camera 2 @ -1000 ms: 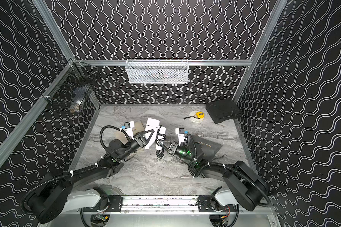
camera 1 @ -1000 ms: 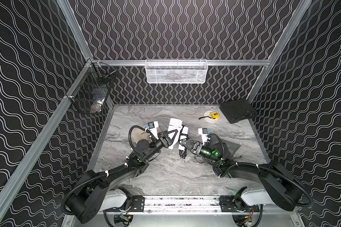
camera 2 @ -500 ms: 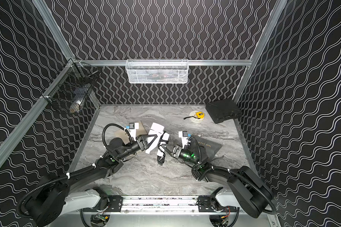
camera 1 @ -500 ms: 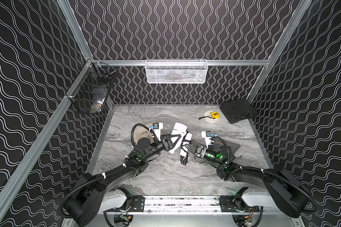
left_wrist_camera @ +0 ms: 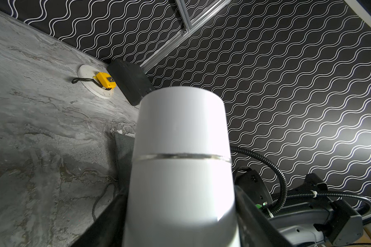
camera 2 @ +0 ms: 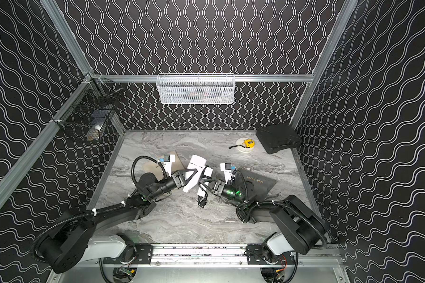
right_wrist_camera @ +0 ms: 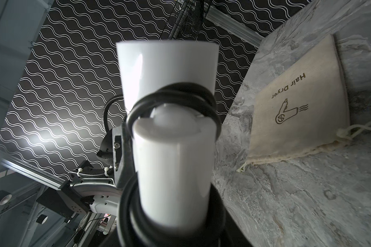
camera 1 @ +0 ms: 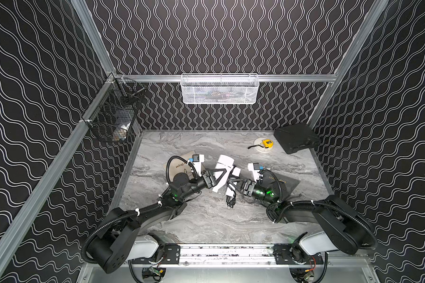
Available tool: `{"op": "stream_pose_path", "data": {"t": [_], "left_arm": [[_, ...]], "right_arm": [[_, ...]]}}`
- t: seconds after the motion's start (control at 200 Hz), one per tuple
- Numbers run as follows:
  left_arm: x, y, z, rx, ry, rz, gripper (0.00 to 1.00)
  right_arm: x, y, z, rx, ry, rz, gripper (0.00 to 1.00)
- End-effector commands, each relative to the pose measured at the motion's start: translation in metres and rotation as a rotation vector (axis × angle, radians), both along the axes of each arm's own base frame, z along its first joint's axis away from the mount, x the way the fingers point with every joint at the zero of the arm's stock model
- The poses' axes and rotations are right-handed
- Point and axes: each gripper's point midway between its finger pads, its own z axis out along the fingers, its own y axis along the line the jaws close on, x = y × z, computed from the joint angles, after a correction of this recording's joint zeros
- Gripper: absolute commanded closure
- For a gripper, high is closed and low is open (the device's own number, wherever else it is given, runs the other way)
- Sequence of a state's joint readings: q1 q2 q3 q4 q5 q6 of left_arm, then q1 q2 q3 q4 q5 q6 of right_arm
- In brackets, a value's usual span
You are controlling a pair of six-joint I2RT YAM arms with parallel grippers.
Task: Pack away hair dryers
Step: Adjust the hair dryer.
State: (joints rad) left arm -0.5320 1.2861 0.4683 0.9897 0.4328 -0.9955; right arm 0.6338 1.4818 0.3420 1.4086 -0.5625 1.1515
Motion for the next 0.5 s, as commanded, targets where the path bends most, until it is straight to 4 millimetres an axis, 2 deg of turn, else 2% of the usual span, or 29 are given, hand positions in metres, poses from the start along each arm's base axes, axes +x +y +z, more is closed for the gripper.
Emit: {"op": "stream_pose_path", "data": {"t": [0.0,0.145,0.255,0.37,0.495], "left_arm": [[-0.007,0.0,0.02,-0.035,-0.069,-0.025,1.0],[-0.007,-0.002,0.014,-0.02,-0.054,-0.031,1.0],[-0.006,-0.003,0.005,-0.001,-0.034,-0.034,0.9],[-0.006,0.0,-0.003,0.034,-0.023,-0.017,0.71],[-0.005,0.003,-0.013,0.112,-0.006,0.002,0.42]], "right_arm": [[-0.002,-0.003,0.023,0.065,-0.079,-0.005,0.63],[-0.002,-0.003,0.024,0.063,-0.081,-0.004,0.75],[-0.002,-0.003,0.022,0.058,-0.075,-0.007,0.82],[0.0,-0.006,0.015,0.038,-0.048,-0.032,0.86],[0.006,-0.016,0.004,0.006,-0.001,-0.077,0.9]]}}
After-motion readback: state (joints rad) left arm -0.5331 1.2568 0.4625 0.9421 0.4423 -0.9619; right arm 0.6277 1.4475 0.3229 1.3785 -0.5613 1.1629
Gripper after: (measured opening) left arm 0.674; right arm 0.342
